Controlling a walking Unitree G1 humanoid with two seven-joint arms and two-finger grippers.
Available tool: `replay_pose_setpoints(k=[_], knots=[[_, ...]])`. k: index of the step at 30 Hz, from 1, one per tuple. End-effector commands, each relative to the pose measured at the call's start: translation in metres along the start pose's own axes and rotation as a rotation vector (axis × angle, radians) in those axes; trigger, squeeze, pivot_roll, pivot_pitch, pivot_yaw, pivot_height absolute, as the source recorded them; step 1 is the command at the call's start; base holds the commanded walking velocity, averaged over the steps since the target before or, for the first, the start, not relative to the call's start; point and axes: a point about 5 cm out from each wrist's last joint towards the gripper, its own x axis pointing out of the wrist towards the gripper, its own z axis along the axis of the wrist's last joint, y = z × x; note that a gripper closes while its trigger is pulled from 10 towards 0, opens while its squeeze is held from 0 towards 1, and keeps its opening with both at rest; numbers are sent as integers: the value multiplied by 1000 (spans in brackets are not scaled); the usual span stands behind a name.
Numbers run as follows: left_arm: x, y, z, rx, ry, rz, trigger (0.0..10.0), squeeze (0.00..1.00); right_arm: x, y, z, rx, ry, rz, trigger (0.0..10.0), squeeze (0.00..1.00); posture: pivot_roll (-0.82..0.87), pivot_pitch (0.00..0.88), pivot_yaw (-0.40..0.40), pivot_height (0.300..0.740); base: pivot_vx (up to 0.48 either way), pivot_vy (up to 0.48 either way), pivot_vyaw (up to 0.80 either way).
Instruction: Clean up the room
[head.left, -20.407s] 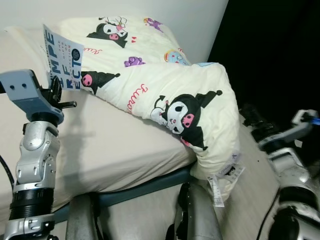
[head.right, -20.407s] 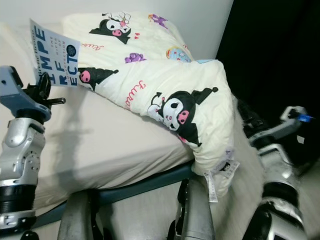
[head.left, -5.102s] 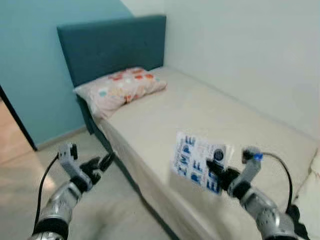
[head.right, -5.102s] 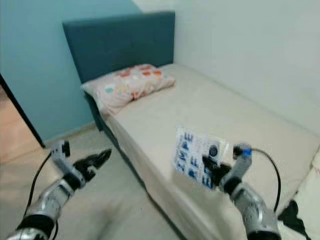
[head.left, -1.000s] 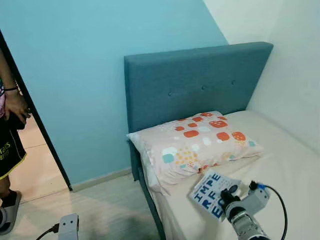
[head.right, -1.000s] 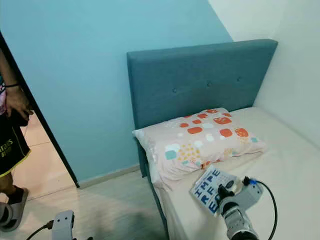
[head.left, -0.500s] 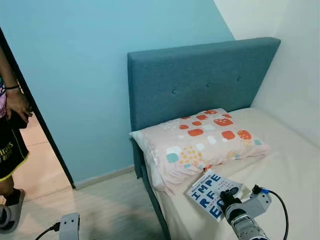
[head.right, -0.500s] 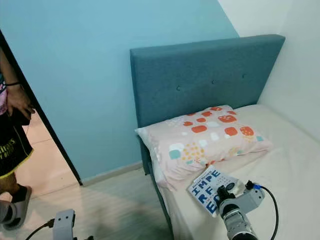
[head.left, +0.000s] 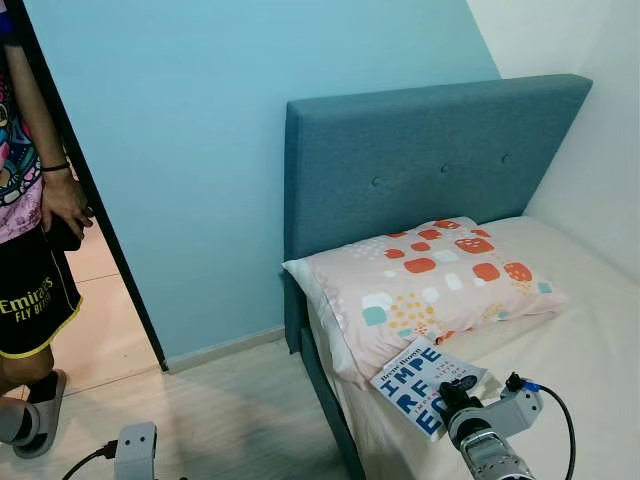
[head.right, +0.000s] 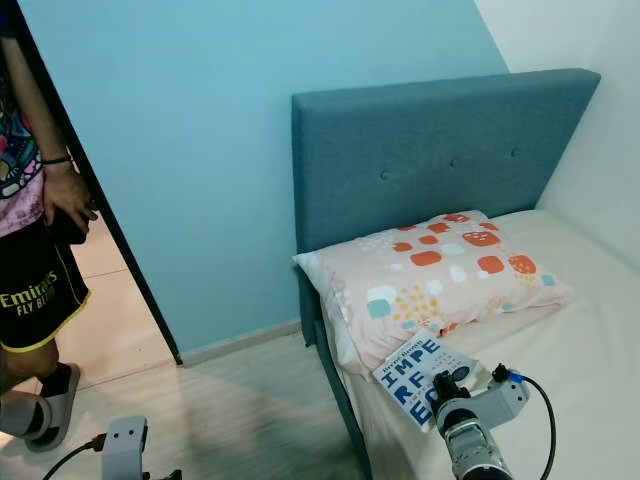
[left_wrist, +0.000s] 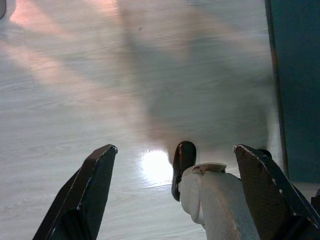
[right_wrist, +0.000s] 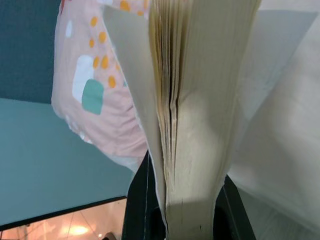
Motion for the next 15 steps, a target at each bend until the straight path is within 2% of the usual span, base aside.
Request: replay_pose_setpoints(k=[1, 10, 12, 13, 15], knots=[[-1, 2, -2, 10, 5, -2, 10000, 0, -1, -3, 4, 6, -11, -14, 10000, 0, 15, 0, -40, 714, 0, 0, 0], [-1, 3, 1, -19, -34, -5, 10000, 0, -1, -4, 7, 16, -31, -6, 10000, 0, 9, 0, -17, 669, 0, 0, 0], [2, -4, 16, -31, -78, -12, 10000, 0, -2, -7, 8, 15, -31, -9, 10000, 0, 16, 0, -32, 659, 0, 0, 0], [2, -4, 16, -31, -78, -12, 10000, 0, -2, -7, 8, 15, -31, -9, 10000, 0, 16, 0, -32, 659, 0, 0, 0], [6, -12, 36, -38, -124, -21, 10000, 0, -2, -7, 9, 14, -31, -11, 10000, 0, 17, 0, -27, 649, 0, 0, 0]])
